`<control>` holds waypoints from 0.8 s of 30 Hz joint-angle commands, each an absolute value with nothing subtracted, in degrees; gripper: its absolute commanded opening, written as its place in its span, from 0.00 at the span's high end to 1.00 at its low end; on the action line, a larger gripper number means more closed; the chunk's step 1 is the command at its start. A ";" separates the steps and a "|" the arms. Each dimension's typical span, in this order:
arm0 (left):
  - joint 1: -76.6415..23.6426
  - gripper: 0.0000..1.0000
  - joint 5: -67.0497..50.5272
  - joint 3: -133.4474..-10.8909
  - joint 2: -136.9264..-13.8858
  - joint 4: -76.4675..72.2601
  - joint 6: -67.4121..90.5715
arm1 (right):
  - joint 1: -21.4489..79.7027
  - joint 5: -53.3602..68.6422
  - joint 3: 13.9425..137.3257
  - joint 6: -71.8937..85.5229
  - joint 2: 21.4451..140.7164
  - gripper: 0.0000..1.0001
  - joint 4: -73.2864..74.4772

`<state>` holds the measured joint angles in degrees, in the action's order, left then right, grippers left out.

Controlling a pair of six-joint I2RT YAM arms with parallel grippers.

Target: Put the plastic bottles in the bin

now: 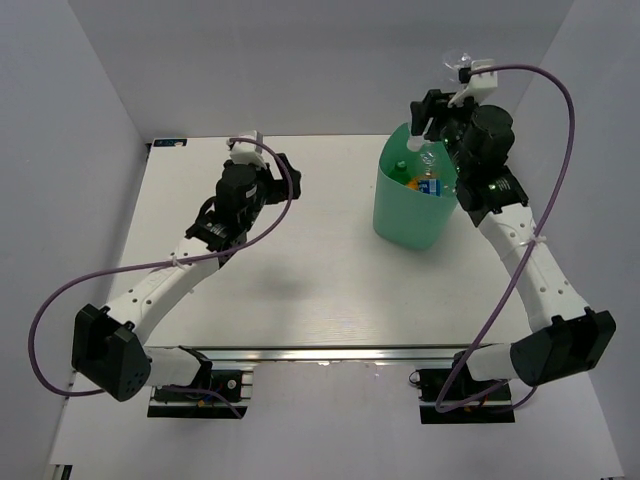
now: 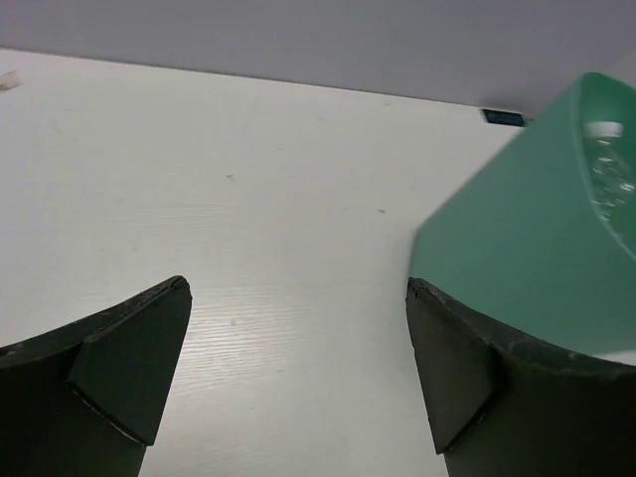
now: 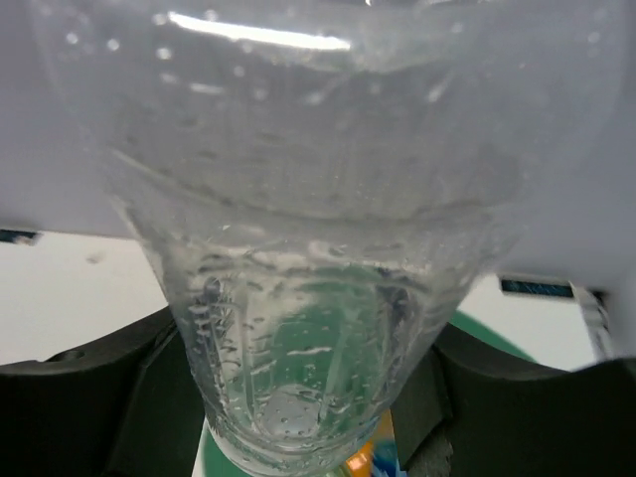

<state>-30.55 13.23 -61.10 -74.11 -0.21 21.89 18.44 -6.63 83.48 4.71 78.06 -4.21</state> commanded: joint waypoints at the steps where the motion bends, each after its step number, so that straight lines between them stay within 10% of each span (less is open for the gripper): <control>1: -27.97 0.02 23.30 -65.29 -77.16 8.68 23.98 | 18.63 -18.62 79.55 0.35 77.43 0.43 3.07; 4: -24.89 0.02 21.72 -67.93 -80.06 11.15 25.84 | 18.63 -22.04 75.42 0.35 76.91 0.11 3.43; 24: -16.27 0.02 17.93 -63.19 -73.30 10.02 29.26 | 14.96 -31.72 82.00 3.24 71.02 0.11 12.63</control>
